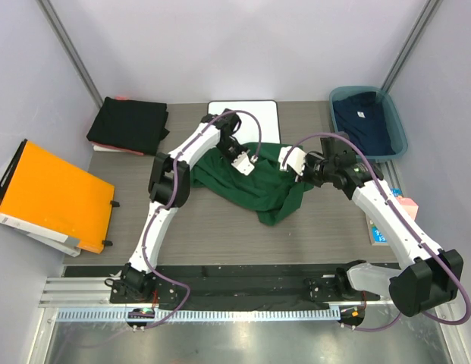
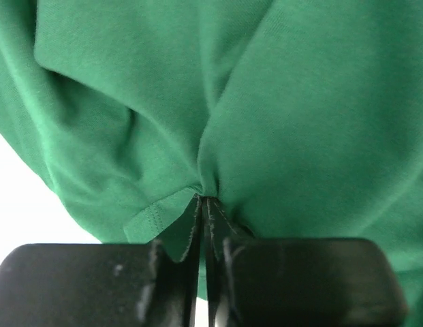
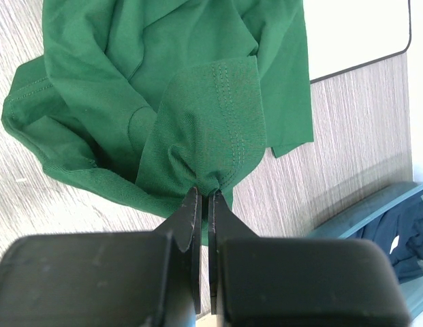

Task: Fold and stack the t-shirts
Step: Flatten out the tshirt

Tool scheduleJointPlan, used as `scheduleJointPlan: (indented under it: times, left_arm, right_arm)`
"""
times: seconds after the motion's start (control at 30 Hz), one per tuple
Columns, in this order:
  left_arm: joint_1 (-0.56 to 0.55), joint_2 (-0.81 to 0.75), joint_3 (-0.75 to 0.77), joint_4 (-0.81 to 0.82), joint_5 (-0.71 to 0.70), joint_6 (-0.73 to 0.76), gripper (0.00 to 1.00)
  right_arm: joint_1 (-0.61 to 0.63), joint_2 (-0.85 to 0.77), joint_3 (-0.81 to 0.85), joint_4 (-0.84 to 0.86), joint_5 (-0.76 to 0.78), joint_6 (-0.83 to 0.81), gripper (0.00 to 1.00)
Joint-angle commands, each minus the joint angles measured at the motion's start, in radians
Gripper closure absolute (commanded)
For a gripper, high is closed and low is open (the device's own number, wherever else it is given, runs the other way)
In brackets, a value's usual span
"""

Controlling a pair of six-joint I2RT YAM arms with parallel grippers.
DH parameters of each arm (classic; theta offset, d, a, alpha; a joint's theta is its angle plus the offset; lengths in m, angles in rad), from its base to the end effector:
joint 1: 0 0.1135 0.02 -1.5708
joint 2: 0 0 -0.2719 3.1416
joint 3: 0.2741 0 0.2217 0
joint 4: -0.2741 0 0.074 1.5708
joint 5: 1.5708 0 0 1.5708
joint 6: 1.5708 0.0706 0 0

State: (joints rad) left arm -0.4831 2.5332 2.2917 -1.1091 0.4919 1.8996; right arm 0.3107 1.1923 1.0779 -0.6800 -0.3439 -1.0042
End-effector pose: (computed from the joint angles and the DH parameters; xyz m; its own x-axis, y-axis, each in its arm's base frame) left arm 0.4224 -0.2592 0.1432 0.7530 0.5470 -0.3657 0.6562 -0.6656 0.3556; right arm 0.2182 0.0951 0.3012 0.0680 -0.8124 -0.5791 -0.8484 0.2584 -0.4621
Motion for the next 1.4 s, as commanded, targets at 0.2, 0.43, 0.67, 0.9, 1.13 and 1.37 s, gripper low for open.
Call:
scheduleJointPlan:
  times: [0.2, 0.43, 0.67, 0.9, 1.13, 1.37]
  left_arm:
    - [0.012, -0.097, -0.178, -0.385, -0.03, -0.158, 1.0]
    - [0.003, -0.388, -0.575, -0.342, 0.057, -0.226, 1.0]
    - [0.005, -0.717, -0.828, 0.228, -0.025, -0.672, 1.0]
    - [0.008, -0.855, -0.873, 0.527, -0.191, -0.852, 1.0]
    - [0.043, -0.716, -0.845, 0.253, -0.101, -0.531, 0.58]
    - [0.117, -0.321, -0.26, -0.458, -0.003, -0.154, 0.57]
  right_arm:
    - [-0.021, -0.017, 0.066, 0.02, -0.052, -0.028, 0.99]
    - [-0.022, -0.016, 0.089, 0.019, -0.067, -0.033, 0.99]
    - [-0.022, -0.017, 0.089, 0.031, -0.096, -0.005, 0.99]
    - [-0.022, -0.003, 0.077, 0.039, -0.098, -0.03, 0.99]
    - [-0.024, 0.003, 0.06, 0.063, -0.107, -0.007, 0.99]
    - [-0.022, -0.022, 0.047, 0.065, -0.09, -0.004, 0.99]
